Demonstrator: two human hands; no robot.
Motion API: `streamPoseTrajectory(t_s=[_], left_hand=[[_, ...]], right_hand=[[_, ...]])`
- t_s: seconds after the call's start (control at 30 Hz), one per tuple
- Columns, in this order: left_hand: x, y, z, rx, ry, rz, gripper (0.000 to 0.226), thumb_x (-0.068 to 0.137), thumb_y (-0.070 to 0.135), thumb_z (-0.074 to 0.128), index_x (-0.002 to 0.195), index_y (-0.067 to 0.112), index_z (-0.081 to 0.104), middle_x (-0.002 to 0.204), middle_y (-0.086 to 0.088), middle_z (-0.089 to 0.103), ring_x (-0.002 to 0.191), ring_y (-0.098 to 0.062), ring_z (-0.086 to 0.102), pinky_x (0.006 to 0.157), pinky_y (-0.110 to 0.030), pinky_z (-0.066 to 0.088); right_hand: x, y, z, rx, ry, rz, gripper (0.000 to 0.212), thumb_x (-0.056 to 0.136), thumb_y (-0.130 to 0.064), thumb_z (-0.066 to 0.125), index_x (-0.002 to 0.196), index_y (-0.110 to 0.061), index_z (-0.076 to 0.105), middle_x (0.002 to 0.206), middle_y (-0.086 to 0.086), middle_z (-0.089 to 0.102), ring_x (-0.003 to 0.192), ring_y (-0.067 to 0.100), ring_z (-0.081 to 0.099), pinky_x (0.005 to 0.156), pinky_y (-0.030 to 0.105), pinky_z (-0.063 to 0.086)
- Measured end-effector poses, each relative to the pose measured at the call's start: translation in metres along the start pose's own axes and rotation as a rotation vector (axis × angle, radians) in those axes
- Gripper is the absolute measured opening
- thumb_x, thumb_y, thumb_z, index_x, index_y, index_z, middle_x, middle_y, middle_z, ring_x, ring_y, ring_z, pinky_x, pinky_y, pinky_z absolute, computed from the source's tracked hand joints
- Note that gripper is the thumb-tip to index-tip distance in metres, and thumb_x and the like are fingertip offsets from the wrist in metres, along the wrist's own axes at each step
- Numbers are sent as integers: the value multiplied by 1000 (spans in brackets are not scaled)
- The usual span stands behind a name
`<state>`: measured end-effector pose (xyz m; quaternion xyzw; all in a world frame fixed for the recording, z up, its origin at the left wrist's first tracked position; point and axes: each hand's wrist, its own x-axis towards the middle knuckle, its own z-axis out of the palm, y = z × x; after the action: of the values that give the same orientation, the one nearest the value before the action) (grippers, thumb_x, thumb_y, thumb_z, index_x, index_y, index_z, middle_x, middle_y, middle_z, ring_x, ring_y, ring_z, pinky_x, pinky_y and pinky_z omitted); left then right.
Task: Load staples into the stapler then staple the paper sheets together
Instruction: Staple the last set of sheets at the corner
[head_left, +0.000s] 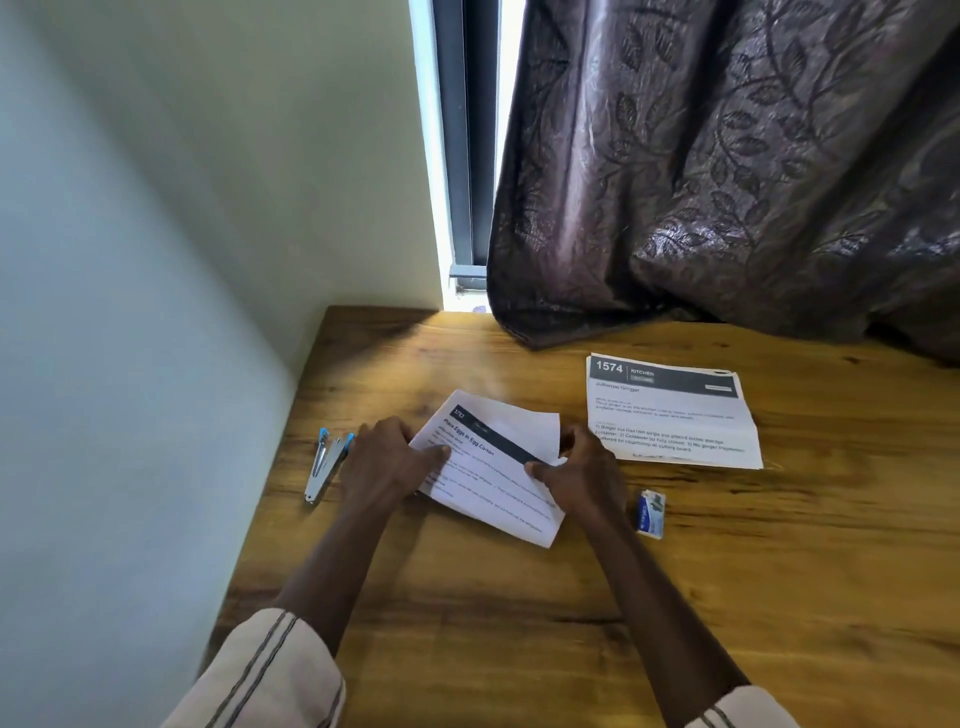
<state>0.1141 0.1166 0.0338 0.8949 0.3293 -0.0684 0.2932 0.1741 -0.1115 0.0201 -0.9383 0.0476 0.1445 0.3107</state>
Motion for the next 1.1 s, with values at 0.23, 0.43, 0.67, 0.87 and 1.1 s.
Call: streamPoseTrajectory(t_s=[0.23, 0.43, 0.67, 0.87, 1.1], left_hand=[[10, -3, -14, -539, -116, 19, 55, 77, 29, 90, 121, 24, 57, 100, -1, 75, 85, -24, 76, 74, -50, 64], [18, -9, -27, -789, -198, 118, 10, 94, 6, 73, 103, 6, 75, 90, -8, 81, 76, -24, 76, 57, -29, 60], [23, -12, -20, -801, -199, 137, 16, 104, 12, 60, 103, 8, 75, 96, -11, 81, 86, -29, 77, 77, -43, 63], [29, -17, -19, -823, -305, 139, 26, 98, 10, 67, 124, 16, 65, 109, -17, 77, 97, -36, 75, 84, -51, 62], [45, -14, -14, -694, -378, 338, 28, 100, 10, 65, 124, 23, 71, 113, -12, 75, 100, -33, 75, 79, -43, 64]], right_hand=[[-5, 0, -10, 363, -69, 42, 42, 86, -40, 80, 120, -17, 71, 114, 0, 75, 97, 17, 69, 80, 37, 57], [1, -1, -27, 790, -231, 31, 34, 80, -25, 85, 109, -22, 67, 107, -1, 74, 93, 12, 70, 61, 16, 56], [13, 2, -24, 959, -307, -70, 76, 76, -8, 86, 143, -28, 55, 124, 4, 70, 109, 19, 71, 77, 28, 62], [21, 6, -16, 794, -322, -127, 55, 81, -9, 85, 128, -27, 63, 118, 8, 74, 102, 18, 74, 80, 32, 63], [21, 10, -17, 733, -465, -250, 55, 88, -3, 77, 137, -24, 63, 133, 1, 67, 109, 10, 71, 82, 25, 60]])
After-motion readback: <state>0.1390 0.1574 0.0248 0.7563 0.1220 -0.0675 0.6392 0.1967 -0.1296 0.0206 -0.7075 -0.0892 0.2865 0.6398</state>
